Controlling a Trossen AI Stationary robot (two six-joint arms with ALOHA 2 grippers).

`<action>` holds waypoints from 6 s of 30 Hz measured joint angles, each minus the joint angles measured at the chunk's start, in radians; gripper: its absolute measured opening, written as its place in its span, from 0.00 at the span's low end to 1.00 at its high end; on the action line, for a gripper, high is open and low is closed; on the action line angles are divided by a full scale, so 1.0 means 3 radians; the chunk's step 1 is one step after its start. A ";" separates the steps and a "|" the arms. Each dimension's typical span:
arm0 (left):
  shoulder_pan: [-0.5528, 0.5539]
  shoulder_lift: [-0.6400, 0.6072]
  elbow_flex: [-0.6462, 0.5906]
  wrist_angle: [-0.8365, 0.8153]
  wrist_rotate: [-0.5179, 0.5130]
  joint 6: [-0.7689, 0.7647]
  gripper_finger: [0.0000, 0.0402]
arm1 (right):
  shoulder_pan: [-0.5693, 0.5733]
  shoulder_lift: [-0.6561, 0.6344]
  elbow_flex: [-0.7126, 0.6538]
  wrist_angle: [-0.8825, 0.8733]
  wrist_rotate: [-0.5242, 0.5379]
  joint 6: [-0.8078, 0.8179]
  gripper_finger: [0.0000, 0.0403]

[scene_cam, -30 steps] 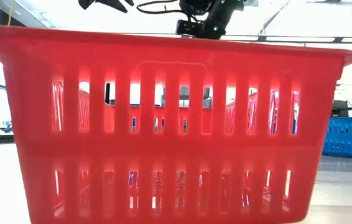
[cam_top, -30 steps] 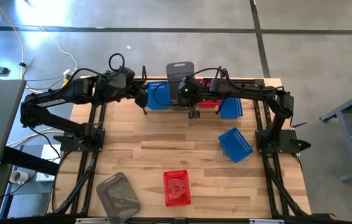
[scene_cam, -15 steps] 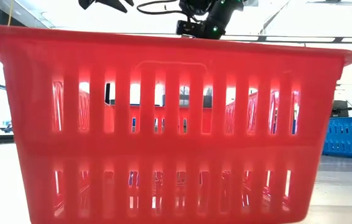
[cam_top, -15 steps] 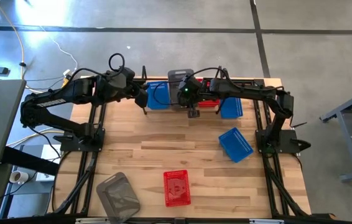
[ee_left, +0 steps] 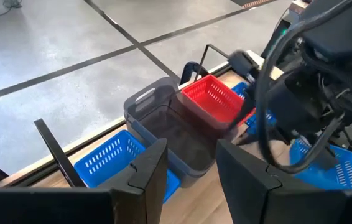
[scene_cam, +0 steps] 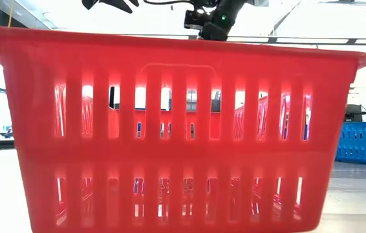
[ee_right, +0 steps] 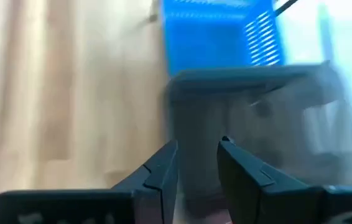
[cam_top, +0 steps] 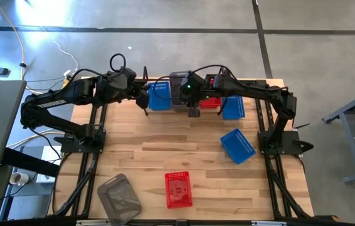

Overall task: Stack baskets on shelf by color
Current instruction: Stack the bottom blue bin on the blue bin on the shelf

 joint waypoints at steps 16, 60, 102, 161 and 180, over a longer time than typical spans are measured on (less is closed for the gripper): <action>-0.0144 0.0000 0.0001 -0.0667 0.0111 0.0019 0.32 | 0.0249 -0.0147 0.0000 -0.0712 -0.0051 0.1107 0.24; -0.1454 -0.0080 -0.0823 -0.0724 0.0794 -0.1582 0.32 | 0.1859 -0.2230 -0.2470 -0.1161 -0.0409 0.3070 0.24; -0.1666 0.0259 -0.0823 -0.0093 0.0676 -0.1831 0.32 | 0.1204 -0.2209 -0.3431 -0.0852 -0.0150 0.4240 0.24; -0.1666 0.0254 -0.0820 0.0949 0.0245 0.0478 0.32 | 0.1314 -0.1733 -0.1723 0.1153 0.1322 0.4579 0.00; -0.1666 0.0291 -0.0818 0.0792 0.0248 0.1511 0.32 | 0.1323 -0.0778 -0.1723 0.1820 0.1380 0.5193 0.00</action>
